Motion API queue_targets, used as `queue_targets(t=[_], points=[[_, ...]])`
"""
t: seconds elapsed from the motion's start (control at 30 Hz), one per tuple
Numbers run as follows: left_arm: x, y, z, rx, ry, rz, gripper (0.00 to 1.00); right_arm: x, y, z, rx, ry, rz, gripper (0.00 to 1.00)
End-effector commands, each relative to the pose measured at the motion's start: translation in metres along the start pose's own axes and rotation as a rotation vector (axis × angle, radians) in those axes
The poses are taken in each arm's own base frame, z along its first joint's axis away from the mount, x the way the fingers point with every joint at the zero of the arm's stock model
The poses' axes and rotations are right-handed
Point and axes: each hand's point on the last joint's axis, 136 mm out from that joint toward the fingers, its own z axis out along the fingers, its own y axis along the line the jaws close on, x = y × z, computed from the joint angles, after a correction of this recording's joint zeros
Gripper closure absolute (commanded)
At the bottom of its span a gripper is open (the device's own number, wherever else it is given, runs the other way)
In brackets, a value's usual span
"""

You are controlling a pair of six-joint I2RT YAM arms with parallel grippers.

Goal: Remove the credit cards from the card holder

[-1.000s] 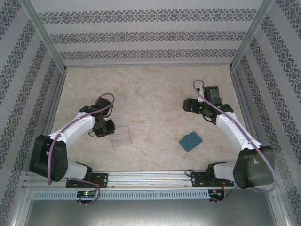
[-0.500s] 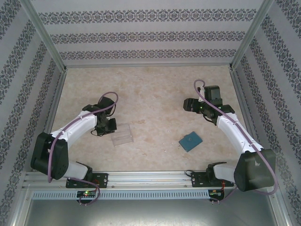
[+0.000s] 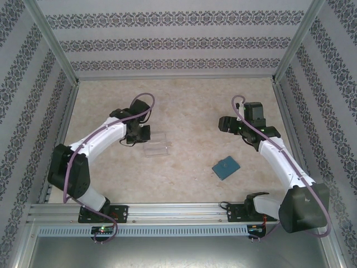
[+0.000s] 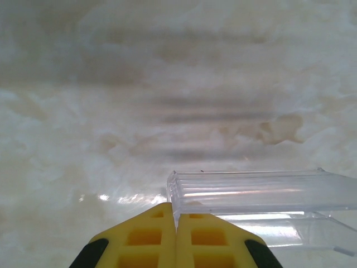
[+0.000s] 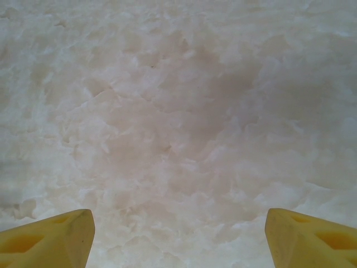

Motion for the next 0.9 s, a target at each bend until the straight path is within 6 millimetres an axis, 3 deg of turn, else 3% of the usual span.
queue_targets(t=[0.0,0.43,0.87], points=[[-0.010,-0.019,0.000,-0.008,-0.005,0.062,0.98,-0.002,0.000,-0.005,0.012,-0.022,-0.029,0.19],[-0.078,-0.100,0.031,0.058,-0.041,0.138,0.98,-0.001,-0.006,-0.012,0.041,-0.046,-0.035,0.18],[-0.121,-0.130,0.058,0.044,-0.078,0.139,0.98,-0.005,-0.009,-0.013,0.059,-0.056,-0.040,0.16]])
